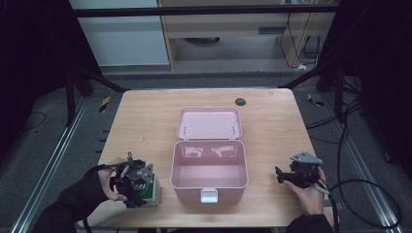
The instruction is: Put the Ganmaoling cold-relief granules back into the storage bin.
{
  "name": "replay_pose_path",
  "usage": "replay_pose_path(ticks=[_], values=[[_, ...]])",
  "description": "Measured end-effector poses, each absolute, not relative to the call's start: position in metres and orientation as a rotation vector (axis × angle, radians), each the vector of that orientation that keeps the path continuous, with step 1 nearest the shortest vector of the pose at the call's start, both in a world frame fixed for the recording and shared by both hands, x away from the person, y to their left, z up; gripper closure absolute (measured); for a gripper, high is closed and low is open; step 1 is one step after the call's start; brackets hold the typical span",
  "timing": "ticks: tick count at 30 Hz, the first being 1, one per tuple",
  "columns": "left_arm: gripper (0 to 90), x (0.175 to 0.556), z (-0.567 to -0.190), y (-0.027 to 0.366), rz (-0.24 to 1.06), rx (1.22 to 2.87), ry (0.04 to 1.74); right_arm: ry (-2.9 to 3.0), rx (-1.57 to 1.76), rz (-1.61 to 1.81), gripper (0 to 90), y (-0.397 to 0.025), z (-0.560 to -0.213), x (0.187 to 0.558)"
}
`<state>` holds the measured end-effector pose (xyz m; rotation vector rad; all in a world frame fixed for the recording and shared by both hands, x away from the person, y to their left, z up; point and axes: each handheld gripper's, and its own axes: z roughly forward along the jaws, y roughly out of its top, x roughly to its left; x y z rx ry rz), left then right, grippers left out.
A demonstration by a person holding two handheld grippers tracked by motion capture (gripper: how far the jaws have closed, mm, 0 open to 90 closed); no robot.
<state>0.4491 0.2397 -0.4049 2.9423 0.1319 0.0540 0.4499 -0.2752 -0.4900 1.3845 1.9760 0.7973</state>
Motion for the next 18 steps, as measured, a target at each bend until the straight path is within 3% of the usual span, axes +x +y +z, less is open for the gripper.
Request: replay_pose_path(ticks=[18], values=[[15.0, 0.450, -0.351, 0.248, 0.123, 2.893, 0.199, 1.979, 1.388, 0.796, 7.2, -0.275, -0.490, 0.450]])
